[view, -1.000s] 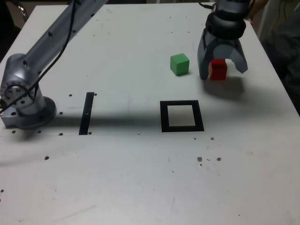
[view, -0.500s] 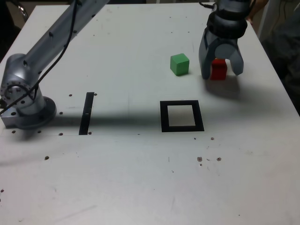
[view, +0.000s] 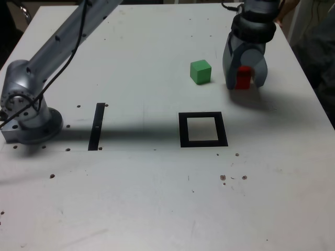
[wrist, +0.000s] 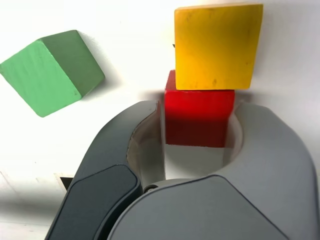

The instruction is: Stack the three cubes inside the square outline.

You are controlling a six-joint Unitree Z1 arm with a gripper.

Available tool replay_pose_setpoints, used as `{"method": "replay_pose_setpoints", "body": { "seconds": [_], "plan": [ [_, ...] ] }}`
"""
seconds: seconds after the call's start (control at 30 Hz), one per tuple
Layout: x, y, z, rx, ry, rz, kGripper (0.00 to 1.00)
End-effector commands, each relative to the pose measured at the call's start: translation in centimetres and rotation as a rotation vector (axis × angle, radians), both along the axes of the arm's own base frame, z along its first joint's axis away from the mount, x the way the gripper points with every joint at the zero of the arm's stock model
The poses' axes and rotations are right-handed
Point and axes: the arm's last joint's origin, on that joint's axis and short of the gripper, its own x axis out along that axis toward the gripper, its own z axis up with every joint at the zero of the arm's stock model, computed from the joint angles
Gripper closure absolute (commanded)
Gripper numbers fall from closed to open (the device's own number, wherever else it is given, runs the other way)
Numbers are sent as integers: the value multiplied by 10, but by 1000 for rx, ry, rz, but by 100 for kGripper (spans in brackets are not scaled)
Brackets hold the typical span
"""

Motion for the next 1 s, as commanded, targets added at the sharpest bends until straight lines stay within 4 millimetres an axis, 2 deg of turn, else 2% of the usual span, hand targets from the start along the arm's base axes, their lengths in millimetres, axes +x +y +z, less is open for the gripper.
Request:
{"method": "replay_pose_setpoints", "body": {
  "seconds": [0.0, 0.33, 0.5, 0.73, 0.97],
  "plan": [
    [1, 1, -2, -3, -1, 0, 60],
    [1, 1, -1, -1, -7, -2, 60],
    [-4, -1, 8, 9, -14, -5, 60],
    [-35, -19, 42, 32, -27, -22, 60],
    [-66, -40, 60, 36, -36, -30, 60]
  ]
}}
